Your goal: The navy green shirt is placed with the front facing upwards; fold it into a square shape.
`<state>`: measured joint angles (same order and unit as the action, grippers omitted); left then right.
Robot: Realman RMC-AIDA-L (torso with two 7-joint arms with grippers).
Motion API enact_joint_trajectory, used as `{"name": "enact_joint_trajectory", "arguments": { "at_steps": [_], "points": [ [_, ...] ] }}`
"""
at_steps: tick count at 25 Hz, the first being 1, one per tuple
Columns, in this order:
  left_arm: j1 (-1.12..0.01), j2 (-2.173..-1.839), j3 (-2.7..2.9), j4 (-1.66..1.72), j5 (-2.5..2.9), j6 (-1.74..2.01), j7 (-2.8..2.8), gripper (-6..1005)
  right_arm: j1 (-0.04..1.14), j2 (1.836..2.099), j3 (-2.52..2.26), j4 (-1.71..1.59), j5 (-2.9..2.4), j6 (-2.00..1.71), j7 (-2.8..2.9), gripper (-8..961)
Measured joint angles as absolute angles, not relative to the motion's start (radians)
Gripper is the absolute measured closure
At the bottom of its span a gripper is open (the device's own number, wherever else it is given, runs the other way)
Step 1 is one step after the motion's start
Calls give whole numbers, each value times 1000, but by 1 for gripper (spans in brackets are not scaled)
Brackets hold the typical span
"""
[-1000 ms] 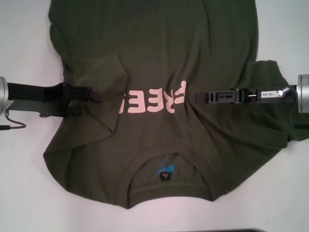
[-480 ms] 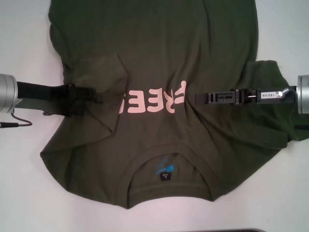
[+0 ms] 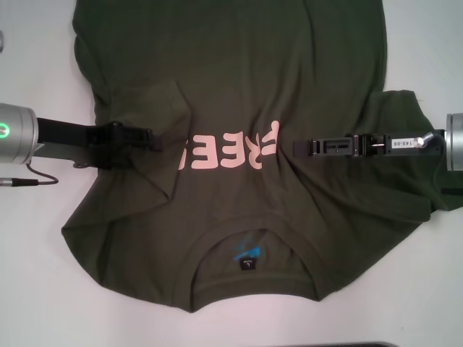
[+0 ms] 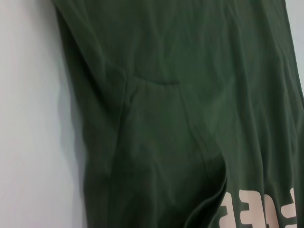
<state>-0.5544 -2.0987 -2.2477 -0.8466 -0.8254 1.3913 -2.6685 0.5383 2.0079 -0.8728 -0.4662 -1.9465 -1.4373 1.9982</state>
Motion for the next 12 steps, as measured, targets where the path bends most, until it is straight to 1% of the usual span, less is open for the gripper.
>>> {"name": "enact_joint_trajectory", "arguments": {
  "at_steps": [7,12],
  "points": [
    [-560,-2110,-2219,-847,-824,1392,-2667,326,534,2008,-873,-468,-1947,-1437,1997,224],
    [-562,-2111,-2225,-851,-824,1391,-2664,328,528,2008,-873,-471,-1947,-1439,1997,224]
  ]
}}
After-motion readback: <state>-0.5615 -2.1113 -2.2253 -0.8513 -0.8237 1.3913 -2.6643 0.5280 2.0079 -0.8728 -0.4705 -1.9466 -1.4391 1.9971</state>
